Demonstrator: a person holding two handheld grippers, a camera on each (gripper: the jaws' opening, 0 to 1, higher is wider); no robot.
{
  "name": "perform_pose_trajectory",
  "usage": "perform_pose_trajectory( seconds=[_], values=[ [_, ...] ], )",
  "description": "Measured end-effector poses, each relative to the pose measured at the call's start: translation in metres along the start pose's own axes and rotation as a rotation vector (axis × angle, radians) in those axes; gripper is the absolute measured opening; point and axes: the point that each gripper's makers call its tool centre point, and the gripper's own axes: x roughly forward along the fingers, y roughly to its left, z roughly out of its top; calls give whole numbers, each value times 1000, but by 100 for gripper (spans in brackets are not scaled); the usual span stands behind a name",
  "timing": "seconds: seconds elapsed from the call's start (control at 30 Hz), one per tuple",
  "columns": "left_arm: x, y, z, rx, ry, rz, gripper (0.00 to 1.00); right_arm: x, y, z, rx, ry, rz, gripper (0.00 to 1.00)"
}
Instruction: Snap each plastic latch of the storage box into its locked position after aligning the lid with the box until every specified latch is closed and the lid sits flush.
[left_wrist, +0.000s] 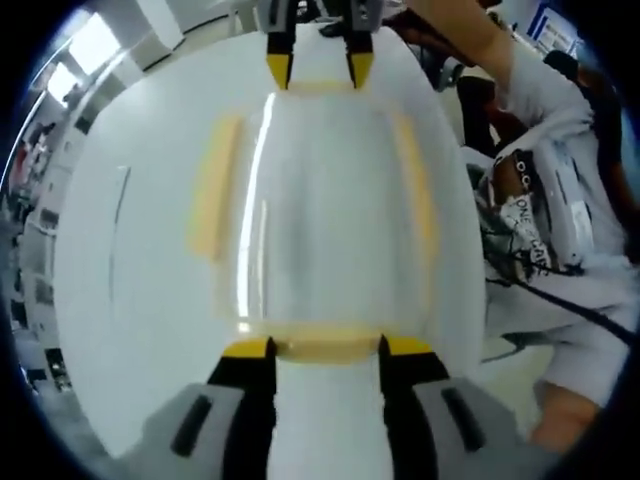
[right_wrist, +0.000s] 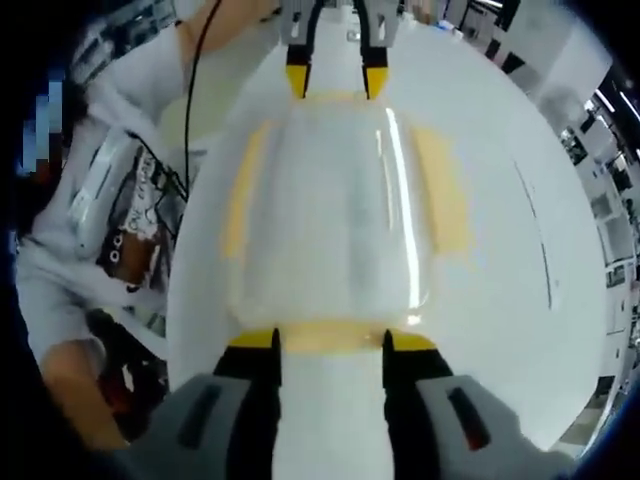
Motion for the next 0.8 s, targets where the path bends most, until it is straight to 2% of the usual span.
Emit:
perform_pose_trajectory(
  seconds=[0.3, 0.67, 0.8],
  values=[
    [-5, 1, -20, -16, 7, 8, 40, 3, -1, 20, -16, -27, -2, 39],
    [-13, 4, -40, -17, 20, 14, 40, 6, -1, 42, -11, -23, 9, 39],
    [-15, 7, -46, -13, 42, 17, 40, 8, -1, 50, -7, -21, 9, 39]
  ],
)
